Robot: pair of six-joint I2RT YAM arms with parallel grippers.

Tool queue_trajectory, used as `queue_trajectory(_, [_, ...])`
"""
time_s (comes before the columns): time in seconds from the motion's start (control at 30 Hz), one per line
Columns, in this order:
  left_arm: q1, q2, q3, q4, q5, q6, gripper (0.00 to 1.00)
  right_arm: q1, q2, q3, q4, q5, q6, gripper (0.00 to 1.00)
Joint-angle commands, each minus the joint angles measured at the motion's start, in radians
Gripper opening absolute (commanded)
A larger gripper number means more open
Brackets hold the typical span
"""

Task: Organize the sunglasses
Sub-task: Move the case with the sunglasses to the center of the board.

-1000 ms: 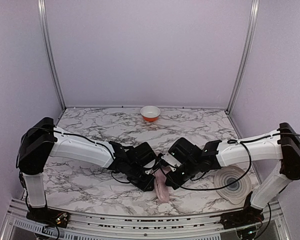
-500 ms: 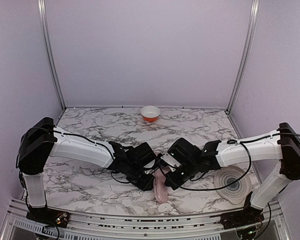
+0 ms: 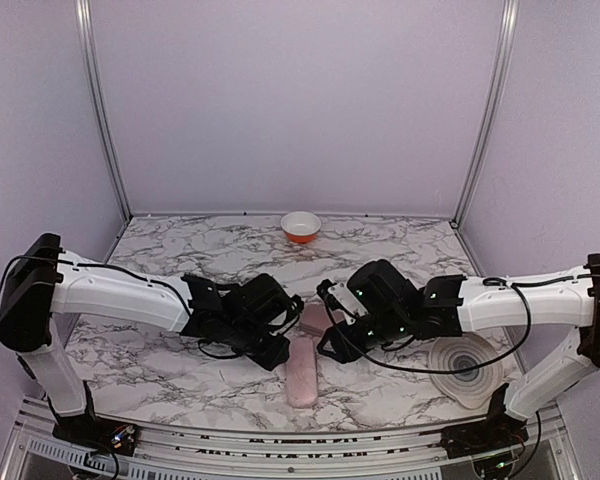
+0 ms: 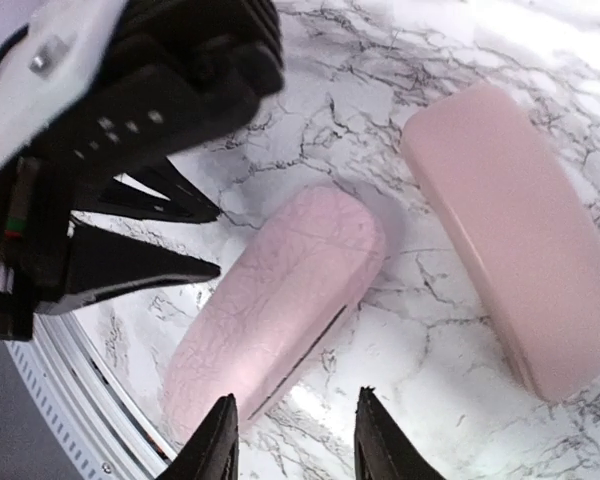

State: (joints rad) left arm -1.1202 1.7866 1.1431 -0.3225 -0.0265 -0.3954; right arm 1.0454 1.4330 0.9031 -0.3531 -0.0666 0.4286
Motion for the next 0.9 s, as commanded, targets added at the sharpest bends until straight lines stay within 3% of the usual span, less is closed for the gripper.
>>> queue_trajectory(0.0, [0.024,-0.105,-0.041,-0.051,-0.150,0.047,0.29,0.007,-0.023,0.037,0.009,0.067,0.050,0.50])
queue_trajectory(0.1, [0.039,-0.163,-0.071,-0.045,-0.231,0.075,0.32,0.007,-0.019,0.038,0.006,0.087,0.076,0.59])
queue_trajectory(0.27, [0.053,-0.249,-0.124,-0.017,-0.369,0.122,0.44,0.007,0.007,0.055,-0.008,0.088,0.120,0.66])
queue_trajectory(0.33, [0.059,-0.283,-0.163,0.007,-0.422,0.125,0.61,0.006,0.019,0.063,-0.014,0.086,0.133,0.69])
queue_trajectory(0.37, [0.063,-0.303,-0.186,0.022,-0.450,0.124,0.94,0.008,0.026,0.070,-0.018,0.086,0.142,0.71])
queue_trajectory(0.4, [0.067,-0.323,-0.211,0.052,-0.473,0.124,0.98,0.009,0.034,0.077,-0.023,0.086,0.150,0.72])
queue_trajectory(0.53, [0.098,-0.423,-0.320,0.165,-0.562,0.109,0.99,0.028,0.078,0.122,-0.065,0.113,0.197,0.80])
queue_trajectory(0.7, [0.113,-0.589,-0.506,0.370,-0.800,0.091,0.99,0.082,0.188,0.220,-0.182,0.191,0.263,0.83])
queue_trajectory(0.87, [0.166,-0.680,-0.605,0.487,-0.824,0.103,0.99,0.139,0.309,0.321,-0.255,0.235,0.315,0.87])
